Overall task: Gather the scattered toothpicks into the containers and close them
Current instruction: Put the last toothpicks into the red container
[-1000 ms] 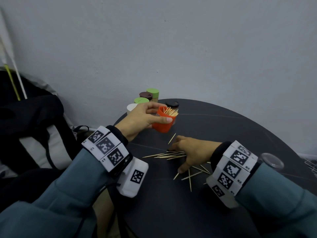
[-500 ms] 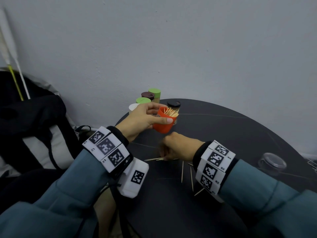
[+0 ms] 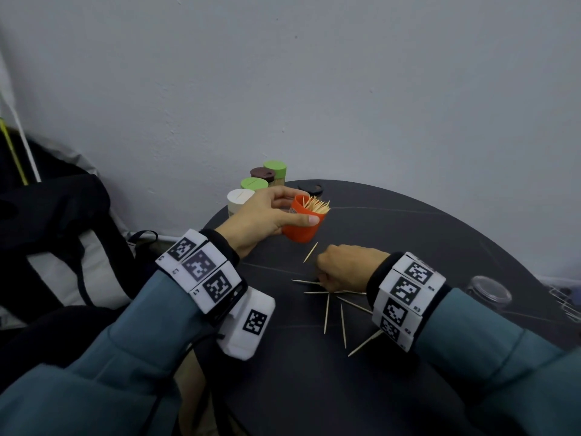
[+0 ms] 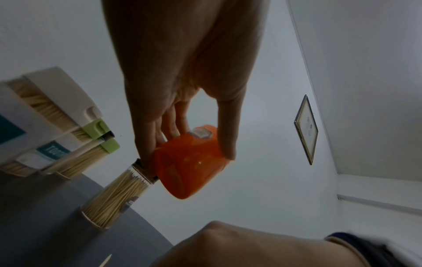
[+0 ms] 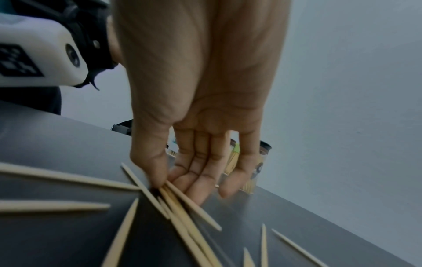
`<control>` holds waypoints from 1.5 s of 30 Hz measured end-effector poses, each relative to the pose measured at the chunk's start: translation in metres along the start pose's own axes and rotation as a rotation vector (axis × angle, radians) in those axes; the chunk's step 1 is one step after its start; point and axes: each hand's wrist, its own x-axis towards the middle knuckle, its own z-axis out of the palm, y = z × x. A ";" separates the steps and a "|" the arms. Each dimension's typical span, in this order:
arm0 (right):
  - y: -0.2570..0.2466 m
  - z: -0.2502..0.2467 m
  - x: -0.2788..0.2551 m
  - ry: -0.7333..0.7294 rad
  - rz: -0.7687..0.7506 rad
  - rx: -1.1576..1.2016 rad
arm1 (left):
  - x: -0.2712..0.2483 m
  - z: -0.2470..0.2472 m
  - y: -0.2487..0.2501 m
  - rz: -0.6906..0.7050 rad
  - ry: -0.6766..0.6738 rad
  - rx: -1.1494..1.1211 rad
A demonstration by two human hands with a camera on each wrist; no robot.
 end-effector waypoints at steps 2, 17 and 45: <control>0.003 0.001 -0.001 -0.005 0.007 0.010 | 0.002 0.003 0.000 0.002 -0.008 0.004; 0.054 0.009 -0.013 0.166 0.046 0.399 | 0.014 0.019 0.000 0.005 -0.029 0.009; 0.053 -0.029 -0.034 1.187 0.166 1.298 | 0.019 0.037 -0.006 0.008 -0.135 -0.007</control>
